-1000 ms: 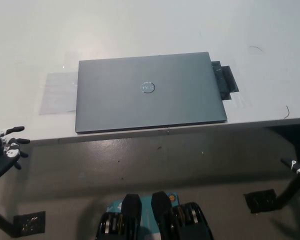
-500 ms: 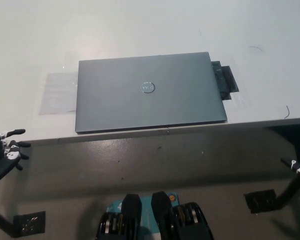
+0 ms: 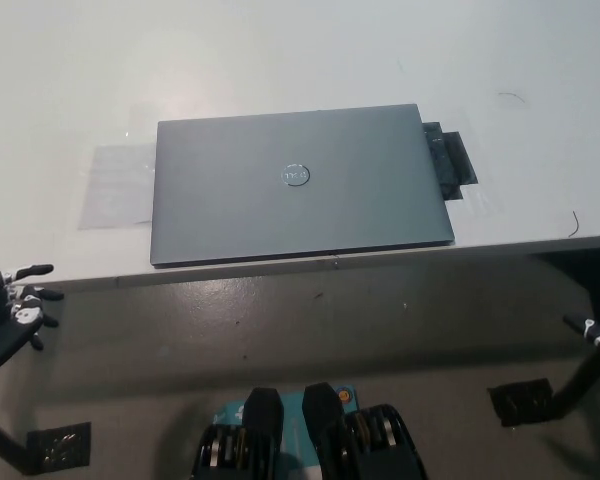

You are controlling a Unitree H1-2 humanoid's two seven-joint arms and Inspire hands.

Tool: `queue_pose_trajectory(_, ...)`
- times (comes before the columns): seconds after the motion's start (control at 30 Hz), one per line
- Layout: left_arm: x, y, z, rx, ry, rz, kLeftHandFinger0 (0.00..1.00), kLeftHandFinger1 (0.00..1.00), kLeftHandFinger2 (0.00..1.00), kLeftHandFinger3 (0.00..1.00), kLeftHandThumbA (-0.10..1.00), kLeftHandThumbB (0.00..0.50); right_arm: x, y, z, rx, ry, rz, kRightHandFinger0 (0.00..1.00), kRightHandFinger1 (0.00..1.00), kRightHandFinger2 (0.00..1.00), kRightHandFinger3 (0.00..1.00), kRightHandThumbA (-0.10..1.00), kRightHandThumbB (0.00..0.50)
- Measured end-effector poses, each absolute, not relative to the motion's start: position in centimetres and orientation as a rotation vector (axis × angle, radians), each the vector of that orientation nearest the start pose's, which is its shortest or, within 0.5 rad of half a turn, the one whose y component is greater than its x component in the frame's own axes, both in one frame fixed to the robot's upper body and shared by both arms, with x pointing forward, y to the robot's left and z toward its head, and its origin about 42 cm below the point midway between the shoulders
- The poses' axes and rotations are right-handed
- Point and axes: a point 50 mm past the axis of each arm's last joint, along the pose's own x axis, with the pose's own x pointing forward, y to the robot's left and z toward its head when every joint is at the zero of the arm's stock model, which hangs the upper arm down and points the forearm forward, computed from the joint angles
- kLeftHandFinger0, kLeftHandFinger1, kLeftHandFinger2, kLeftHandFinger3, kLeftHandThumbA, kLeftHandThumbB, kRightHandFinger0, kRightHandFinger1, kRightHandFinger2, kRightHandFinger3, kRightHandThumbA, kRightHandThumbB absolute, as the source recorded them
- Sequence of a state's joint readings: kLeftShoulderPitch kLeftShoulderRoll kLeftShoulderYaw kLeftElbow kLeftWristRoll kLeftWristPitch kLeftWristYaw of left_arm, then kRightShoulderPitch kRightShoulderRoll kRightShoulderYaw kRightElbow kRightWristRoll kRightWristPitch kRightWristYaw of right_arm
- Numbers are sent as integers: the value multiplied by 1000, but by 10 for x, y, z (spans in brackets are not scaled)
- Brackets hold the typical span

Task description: The robot uses its right hand to push down on the lid of a laptop kept in the middle of the desk to close it

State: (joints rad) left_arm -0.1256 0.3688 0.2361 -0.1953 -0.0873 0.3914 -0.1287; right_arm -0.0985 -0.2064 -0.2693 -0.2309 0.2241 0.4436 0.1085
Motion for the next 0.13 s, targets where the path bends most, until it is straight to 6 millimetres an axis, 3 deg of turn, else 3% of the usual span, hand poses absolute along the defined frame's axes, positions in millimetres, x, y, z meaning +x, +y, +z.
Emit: queue_pose_trajectory(0.13, 311, 365, 199, 246, 34, 95, 355, 462, 570, 704, 183, 3, 302, -326, 177, 41, 62, -73, 1000, 1000, 992, 1000, 1000, 330)
